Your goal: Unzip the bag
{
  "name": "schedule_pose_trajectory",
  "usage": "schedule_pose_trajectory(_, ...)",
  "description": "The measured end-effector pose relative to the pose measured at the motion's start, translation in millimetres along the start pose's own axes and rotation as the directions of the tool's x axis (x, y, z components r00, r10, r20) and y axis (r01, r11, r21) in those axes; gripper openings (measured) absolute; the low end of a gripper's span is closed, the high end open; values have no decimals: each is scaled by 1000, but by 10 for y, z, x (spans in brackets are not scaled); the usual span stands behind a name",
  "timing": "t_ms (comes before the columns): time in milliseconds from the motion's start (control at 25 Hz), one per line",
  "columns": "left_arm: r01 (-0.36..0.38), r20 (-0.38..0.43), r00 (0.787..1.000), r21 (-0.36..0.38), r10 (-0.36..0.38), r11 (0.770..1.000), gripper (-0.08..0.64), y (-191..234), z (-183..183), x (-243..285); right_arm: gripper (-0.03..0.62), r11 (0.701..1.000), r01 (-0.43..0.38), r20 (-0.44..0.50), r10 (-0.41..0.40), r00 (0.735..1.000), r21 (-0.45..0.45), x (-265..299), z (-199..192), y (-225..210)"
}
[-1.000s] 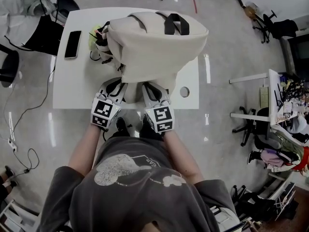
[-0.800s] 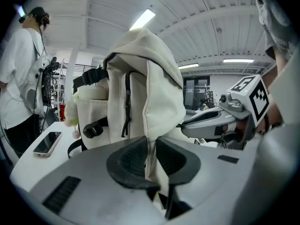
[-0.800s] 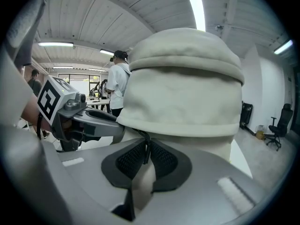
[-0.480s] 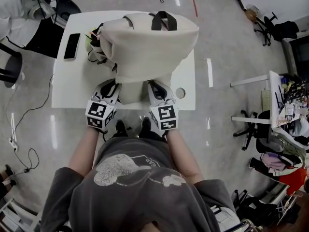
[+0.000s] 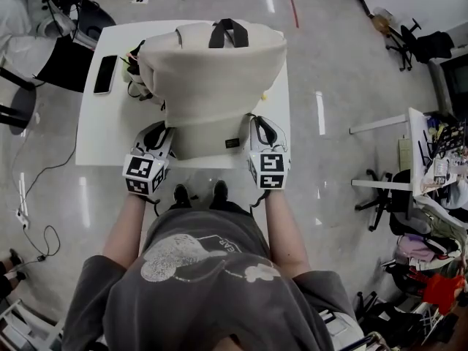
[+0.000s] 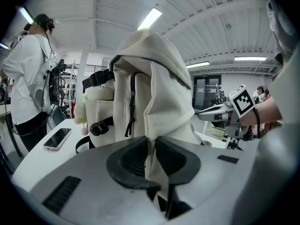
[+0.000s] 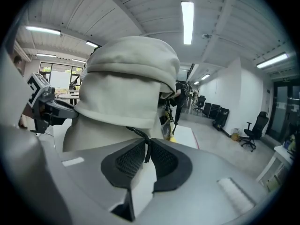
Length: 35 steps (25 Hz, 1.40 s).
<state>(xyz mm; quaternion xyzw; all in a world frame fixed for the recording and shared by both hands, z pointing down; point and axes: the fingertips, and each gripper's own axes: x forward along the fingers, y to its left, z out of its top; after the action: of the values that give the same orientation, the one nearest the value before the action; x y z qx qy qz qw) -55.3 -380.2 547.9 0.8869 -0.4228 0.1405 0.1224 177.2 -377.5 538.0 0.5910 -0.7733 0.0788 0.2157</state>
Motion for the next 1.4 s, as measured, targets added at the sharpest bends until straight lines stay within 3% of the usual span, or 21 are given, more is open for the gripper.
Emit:
schedule_pose_trajectory(160,-18,-1,1000,-19,18,1000,63,11,1,3,40,999,30,-9,-30,999,-22,34,-36,-179)
schedule_pose_trajectory(360,-42,-2,999,-59,42,997,63,44,-5,25,41,999,35,-7,-35,999,21,85,-72,-347)
schedule_pose_trajectory(800,-104,-20,995,-74,103,992,71,-28,-45,35,43,998,-30,13,29,999,61,32,-211,-299)
schedule_pose_trajectory(1000,-112,-41,993,-128,108,985,80,-35,-86,76,44,987,-84,36,80,996,137,56,-229,-287)
schedule_pose_trajectory(1400,-169,-59,985,-126,163,977,108,-16,-119,131,72,972,-162,37,157,987,169,129,-316,-213)
